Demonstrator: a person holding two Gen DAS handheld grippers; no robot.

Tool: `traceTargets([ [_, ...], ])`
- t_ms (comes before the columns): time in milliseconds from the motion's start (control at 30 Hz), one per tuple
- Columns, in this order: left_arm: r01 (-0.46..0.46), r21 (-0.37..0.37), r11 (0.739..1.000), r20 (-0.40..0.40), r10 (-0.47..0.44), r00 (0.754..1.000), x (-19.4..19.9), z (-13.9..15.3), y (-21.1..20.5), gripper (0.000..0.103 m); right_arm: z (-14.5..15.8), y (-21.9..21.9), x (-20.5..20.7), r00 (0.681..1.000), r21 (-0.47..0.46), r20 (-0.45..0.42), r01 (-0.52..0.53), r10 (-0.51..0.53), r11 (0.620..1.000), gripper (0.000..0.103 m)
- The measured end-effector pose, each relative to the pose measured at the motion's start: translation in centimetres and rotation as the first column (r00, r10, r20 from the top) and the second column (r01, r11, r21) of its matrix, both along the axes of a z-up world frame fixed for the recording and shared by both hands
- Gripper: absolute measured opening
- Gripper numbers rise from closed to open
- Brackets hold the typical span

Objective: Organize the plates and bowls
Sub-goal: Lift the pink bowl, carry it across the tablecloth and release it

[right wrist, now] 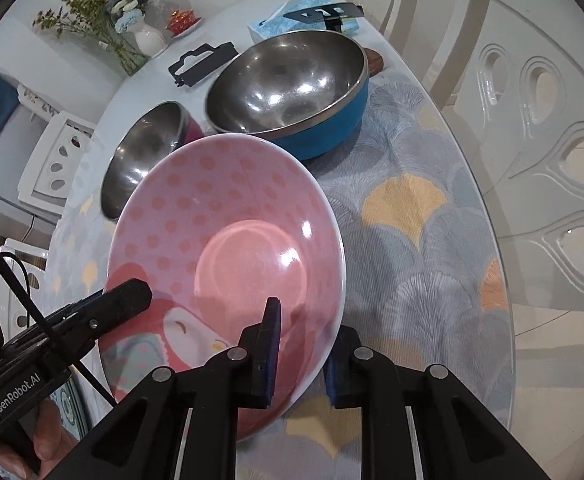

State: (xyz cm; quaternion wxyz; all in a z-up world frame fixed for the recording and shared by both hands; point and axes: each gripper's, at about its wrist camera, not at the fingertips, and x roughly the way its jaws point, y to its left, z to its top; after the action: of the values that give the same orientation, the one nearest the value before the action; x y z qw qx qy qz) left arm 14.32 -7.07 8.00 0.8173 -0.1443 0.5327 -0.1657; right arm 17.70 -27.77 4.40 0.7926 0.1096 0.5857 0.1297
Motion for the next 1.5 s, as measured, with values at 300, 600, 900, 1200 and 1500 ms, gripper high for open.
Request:
traceTargets([
  [300, -0.032, -0.003, 0.999, 0.080, 0.033, 0.996, -5.1, 5.3, 1.6, 0.016, 4.7, 1.1, -4.3, 0.998, 0.045, 0.025, -0.061, 0.060, 0.997, 0.018],
  [600, -0.121, 0.035, 0.992, 0.086, 0.118, 0.989, -11.6, 7.2, 4.8, 0.016, 6.2, 5.2, -8.9, 0.985, 0.069, 0.000, -0.175, 0.175, 0.982, 0.018],
  [900, -0.177, 0.049, 0.983, -0.065, 0.180, 0.982, -15.6, 2.0, 6.8, 0.016, 1.6, 8.3, -10.8, 0.955, 0.017, -0.119, -0.270, 0.270, 0.963, 0.019],
  [1200, -0.193, 0.040, 0.980, -0.118, 0.196, 0.973, -15.8, -0.7, 6.8, 0.015, -1.2, 8.7, -10.6, 0.942, -0.009, -0.197, -0.277, 0.270, 0.961, 0.019],
  [1500, -0.195, 0.070, 0.978, -0.123, 0.202, 0.972, -15.7, -1.5, 6.7, 0.016, -1.3, 8.3, -11.0, 0.941, 0.011, -0.198, -0.277, 0.273, 0.961, 0.019],
])
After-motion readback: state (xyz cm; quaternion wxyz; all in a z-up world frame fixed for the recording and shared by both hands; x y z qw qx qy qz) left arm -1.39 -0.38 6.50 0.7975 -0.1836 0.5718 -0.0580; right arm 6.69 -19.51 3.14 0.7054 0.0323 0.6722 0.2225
